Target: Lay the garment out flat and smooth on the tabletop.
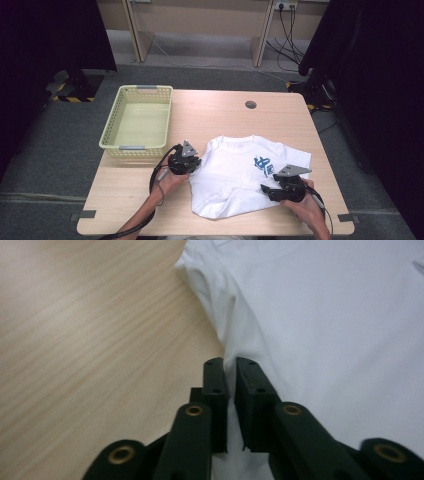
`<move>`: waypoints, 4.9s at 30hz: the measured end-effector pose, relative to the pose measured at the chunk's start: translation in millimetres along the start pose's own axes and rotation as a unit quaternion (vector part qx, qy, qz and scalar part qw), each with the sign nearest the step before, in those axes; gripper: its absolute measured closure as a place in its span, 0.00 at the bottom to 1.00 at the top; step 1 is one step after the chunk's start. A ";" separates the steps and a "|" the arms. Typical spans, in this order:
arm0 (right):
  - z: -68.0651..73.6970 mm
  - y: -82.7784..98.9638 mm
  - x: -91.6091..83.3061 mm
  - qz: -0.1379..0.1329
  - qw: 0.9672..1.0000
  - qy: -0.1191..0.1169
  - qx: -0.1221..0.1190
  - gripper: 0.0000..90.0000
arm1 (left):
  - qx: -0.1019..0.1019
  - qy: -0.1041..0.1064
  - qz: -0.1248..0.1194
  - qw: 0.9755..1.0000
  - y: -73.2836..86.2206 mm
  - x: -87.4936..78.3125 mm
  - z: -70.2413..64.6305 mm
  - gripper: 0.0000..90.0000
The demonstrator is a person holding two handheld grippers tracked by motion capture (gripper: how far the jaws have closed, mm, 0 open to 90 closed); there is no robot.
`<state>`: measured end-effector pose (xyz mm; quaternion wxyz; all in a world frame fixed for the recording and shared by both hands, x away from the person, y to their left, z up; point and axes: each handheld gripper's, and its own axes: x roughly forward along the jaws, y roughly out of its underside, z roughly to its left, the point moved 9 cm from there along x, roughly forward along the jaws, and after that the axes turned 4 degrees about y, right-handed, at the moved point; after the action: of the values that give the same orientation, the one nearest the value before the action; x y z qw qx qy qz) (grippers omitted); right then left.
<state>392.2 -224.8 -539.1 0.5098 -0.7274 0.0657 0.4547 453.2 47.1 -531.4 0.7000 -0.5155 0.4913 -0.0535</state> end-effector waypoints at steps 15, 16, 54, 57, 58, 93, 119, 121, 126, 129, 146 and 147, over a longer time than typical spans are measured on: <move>-0.1 0.1 -0.1 0.000 1.000 -0.002 -0.001 0.40 | -0.005 0.012 -0.026 1.000 -19.2 -8.4 -13.0 0.81; -0.1 0.1 -0.1 0.000 1.000 -0.001 -0.001 0.40 | -0.008 0.011 -0.025 1.000 -17.7 -8.1 -10.5 0.80; 0.1 0.3 -0.3 0.001 1.000 0.000 0.000 0.40 | -0.062 0.022 0.000 0.998 4.3 -23.5 4.9 0.63; 0.1 0.5 -0.4 0.000 1.000 0.000 0.000 0.40 | -0.073 0.021 0.012 0.997 12.9 -14.6 8.1 0.60; 0.2 0.2 -0.3 0.001 1.000 0.000 0.000 0.40 | -0.072 0.024 0.014 0.997 14.6 -11.9 6.8 0.60; 0.0 0.5 -0.4 -0.001 1.000 -0.001 -0.001 0.40 | -0.017 0.091 -0.008 0.996 2.5 -14.0 -65.2 0.63; 0.1 0.5 -0.3 -0.001 1.000 -0.002 -0.001 0.40 | 0.006 -0.097 0.006 0.995 21.0 -47.3 38.3 0.92; 0.0 0.5 -0.3 -0.001 1.000 -0.002 -0.001 0.40 | 0.005 -0.107 0.005 0.994 23.9 -50.7 44.1 0.92; 0.0 0.5 -0.3 -0.001 1.000 -0.002 -0.001 0.40 | -0.004 -0.098 -0.004 0.995 28.1 -53.3 42.1 0.88; 0.1 0.5 -0.3 -0.001 1.000 -0.001 0.000 0.40 | -0.014 -0.074 -0.012 0.997 26.6 -50.3 32.0 0.82; 0.1 0.7 -0.4 -0.002 1.000 -0.002 0.000 0.40 | 0.049 -0.154 0.050 0.986 45.9 -47.3 46.0 0.65; 0.0 0.7 -0.4 -0.002 1.000 -0.002 -0.001 0.40 | 0.045 -0.157 0.049 0.985 46.0 -48.1 47.9 0.63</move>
<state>391.6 -225.4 -539.2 0.5104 -0.7268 0.0628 0.4553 444.3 128.4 -537.2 0.7924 -0.4610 0.3974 0.0403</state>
